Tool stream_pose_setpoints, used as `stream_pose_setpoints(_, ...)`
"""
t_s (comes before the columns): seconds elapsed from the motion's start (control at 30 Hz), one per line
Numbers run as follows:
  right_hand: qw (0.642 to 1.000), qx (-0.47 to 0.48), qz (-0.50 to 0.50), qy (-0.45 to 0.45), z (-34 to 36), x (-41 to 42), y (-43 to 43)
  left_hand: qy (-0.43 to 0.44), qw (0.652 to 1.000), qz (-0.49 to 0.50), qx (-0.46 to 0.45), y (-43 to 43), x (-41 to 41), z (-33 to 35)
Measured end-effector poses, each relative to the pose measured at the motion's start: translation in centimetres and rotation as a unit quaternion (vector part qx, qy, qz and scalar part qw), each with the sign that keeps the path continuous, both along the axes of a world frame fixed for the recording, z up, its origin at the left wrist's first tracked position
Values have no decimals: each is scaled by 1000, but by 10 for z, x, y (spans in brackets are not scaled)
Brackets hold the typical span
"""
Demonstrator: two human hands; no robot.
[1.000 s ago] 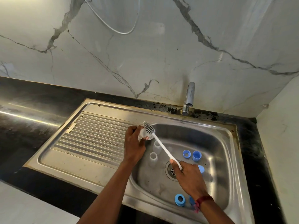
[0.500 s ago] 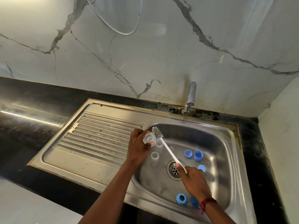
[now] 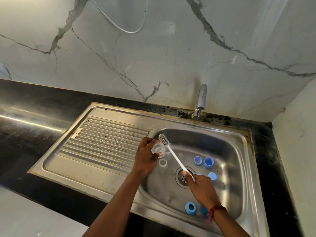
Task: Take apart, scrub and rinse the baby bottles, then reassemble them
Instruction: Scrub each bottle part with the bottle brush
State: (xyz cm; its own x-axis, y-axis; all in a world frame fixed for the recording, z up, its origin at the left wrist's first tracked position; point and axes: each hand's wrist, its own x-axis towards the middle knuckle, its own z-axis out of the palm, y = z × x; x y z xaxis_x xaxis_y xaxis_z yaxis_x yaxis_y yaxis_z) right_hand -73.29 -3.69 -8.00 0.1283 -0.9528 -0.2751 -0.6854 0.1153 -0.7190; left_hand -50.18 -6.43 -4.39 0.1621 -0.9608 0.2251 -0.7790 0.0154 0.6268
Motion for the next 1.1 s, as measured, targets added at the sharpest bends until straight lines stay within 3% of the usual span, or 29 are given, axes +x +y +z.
stream_pose_setpoints(0.37,997,30,-15,70,-6,-10,-6,20,1000,3,8,17,-5,-10)
stream_pose_setpoints(0.6,997,21,-69,36,-3,-15,-4,-3,994,12,107,33,-5,-25)
stream_pose_setpoints(0.77,995,40,-90,33,-6,-22,-2,-31,986,-38,157,43,-6,-39)
stream_pose_setpoints(1.1,986,80,-143,14,-13,-27,3,-133,947,-70,285,33,-18,-67)
